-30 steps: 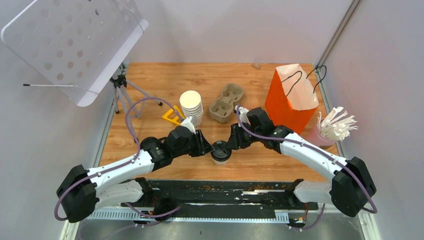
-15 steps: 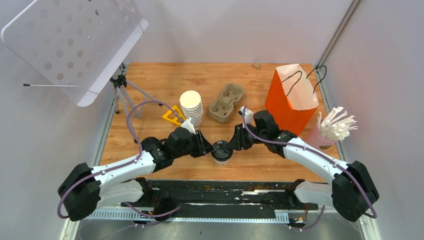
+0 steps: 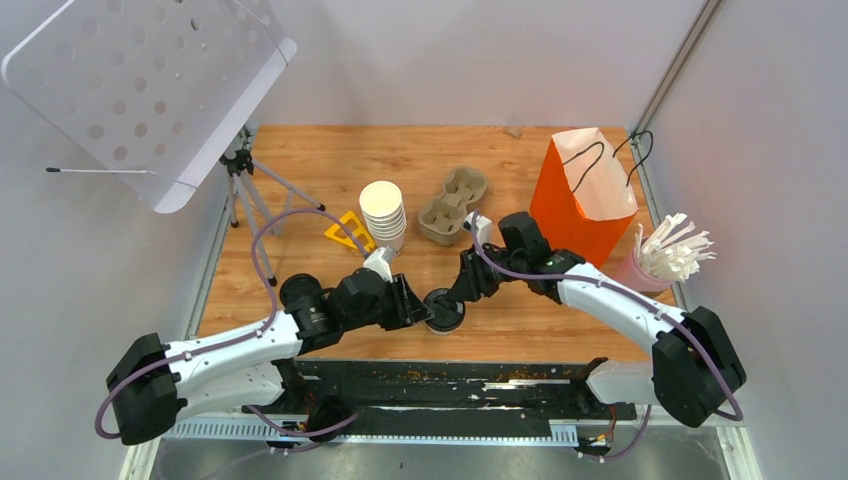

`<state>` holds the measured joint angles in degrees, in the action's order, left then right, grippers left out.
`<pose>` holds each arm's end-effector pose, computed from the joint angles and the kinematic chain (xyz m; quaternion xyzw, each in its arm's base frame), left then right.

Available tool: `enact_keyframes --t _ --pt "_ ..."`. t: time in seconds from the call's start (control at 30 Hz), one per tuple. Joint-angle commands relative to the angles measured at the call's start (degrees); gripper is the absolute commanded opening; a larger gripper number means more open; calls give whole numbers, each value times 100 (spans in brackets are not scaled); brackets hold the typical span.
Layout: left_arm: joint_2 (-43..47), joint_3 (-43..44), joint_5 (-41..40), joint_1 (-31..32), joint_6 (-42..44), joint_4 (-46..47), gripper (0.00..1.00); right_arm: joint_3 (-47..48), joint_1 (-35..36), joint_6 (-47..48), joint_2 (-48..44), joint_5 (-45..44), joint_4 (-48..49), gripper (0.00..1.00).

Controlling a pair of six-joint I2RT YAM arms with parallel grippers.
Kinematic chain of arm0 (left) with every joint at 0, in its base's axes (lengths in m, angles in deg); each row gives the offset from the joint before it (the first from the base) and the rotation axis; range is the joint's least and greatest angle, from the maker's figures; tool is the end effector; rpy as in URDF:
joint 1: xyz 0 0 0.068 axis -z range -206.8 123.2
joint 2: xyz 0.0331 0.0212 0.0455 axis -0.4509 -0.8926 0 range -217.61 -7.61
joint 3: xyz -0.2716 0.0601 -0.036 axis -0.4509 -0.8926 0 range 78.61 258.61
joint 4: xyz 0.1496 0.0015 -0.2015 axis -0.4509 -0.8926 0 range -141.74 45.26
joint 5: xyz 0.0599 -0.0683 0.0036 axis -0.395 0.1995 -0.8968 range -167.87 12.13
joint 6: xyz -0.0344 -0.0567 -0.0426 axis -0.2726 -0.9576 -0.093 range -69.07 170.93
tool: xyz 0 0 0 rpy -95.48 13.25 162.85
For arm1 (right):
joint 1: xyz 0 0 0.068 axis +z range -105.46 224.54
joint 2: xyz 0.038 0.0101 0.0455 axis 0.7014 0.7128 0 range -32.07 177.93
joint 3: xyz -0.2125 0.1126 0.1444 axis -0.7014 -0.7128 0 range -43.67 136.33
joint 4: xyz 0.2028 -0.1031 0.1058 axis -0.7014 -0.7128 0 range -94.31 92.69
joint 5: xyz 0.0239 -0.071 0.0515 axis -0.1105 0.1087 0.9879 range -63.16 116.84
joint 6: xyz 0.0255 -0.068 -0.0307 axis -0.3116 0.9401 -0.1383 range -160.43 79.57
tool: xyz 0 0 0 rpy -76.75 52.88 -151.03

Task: Pack the takeout coffee

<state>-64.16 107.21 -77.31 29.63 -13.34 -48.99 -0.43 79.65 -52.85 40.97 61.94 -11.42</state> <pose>0.1235 -0.1875 0.2084 -0.0576 0.8736 -0.4221 0.2353 0.1957 0.1850 0.2198 -0.2883 0.8370 0.4043 0.2298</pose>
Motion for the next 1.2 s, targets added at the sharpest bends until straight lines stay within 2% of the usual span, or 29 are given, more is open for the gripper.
enact_keyframes --t 0.0,0.2,0.43,0.57,0.7,0.8,0.9,1.03,1.17 --pt "145 -121 -43 150 25 -803 46 213 -10 460 83 -168 -488 35" --pt "304 6 -251 149 208 -956 53 497 -11 521 55 -255 -850 36" --pt "536 634 -625 148 689 -1731 60 670 -6 580 160 -517 -1103 36" --pt "573 1014 -687 149 980 -2201 63 796 -8 528 96 -615 -1252 47" --pt "715 1354 -687 147 1313 -2529 65 1040 -6 471 -209 -811 -1540 65" --pt "955 1648 -750 146 1591 -2753 68 1232 -5 446 -447 -994 -1778 73" --pt "1211 2233 -946 146 1927 -3238 71 1398 17 426 -650 -1198 -2026 79" --pt "1452 3152 -1341 147 2368 -4019 75 1523 261 280 -810 -1592 -2199 98" --pt "1712 3741 -2031 147 2533 -4742 87 1669 736 126 -784 -2142 -2247 100"
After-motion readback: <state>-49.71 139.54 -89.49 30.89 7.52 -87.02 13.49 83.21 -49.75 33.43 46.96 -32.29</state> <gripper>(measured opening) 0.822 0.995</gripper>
